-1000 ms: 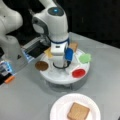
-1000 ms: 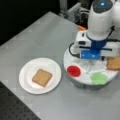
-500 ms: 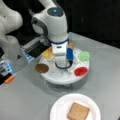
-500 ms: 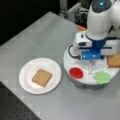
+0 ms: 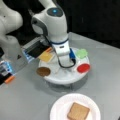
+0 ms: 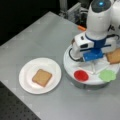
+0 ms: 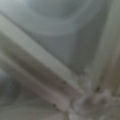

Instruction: Ingredient selection for cheeseburger or sandwich

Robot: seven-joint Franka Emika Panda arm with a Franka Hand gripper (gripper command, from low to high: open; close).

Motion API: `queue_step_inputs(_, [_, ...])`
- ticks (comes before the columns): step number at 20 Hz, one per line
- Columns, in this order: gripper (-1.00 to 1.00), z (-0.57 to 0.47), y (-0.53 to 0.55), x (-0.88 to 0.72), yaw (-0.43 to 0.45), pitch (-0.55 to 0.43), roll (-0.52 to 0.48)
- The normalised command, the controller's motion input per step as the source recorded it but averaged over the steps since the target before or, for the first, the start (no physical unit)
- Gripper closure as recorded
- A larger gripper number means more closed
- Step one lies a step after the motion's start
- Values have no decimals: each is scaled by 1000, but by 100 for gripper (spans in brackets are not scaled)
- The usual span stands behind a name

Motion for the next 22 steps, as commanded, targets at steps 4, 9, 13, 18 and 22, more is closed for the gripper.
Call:
queue_step_inputs(4, [-100, -451, -35, 473, 349, 268, 57])
queue_step_inputs(9, [-100, -484, -16, 527, 308, 267, 32])
queue_step_inputs(13, [-100, -518, -44, 530, 297, 289, 37])
queue_step_inputs(18, [-100, -537, -49, 516, 218, 274, 34])
queue_step_inputs(22, [-100, -449, -25, 405, 42, 232, -1])
